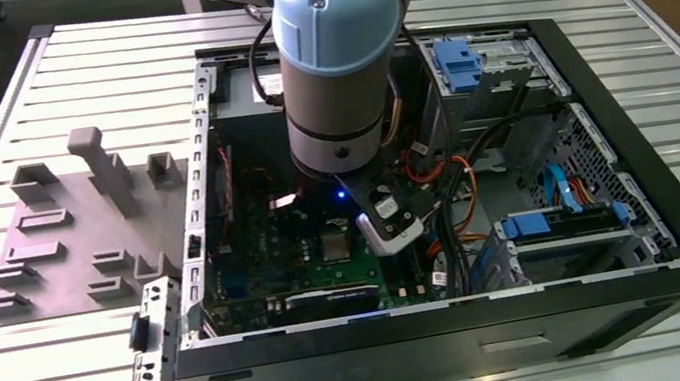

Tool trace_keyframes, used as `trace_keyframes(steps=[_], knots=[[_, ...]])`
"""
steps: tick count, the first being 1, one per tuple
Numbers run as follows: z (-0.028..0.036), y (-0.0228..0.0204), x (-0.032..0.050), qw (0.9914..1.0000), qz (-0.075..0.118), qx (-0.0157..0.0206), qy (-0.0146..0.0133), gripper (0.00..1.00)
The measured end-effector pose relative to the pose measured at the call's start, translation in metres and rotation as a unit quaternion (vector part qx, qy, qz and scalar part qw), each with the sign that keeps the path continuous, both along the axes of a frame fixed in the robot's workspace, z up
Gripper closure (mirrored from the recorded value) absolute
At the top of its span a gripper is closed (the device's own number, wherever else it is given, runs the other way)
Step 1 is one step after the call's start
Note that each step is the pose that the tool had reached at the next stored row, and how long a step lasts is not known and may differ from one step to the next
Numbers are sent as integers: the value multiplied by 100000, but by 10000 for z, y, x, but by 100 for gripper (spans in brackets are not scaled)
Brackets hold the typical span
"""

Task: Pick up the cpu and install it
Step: 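Place the cpu into insertion slot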

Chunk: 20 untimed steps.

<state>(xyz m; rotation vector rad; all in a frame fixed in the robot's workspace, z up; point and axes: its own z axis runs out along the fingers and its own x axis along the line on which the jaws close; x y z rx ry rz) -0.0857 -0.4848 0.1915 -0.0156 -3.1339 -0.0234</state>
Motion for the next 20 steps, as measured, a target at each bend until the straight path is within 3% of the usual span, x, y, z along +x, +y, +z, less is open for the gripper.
trace_keyframes(steps=[15,17,18,20], knots=[[-2,0,0,100000,3,6,-1,56],[-3,0,0,100000,1,13,-3,55],[-2,0,0,100000,1,6,-1,49],[-2,0,0,100000,3,3,0,49]])
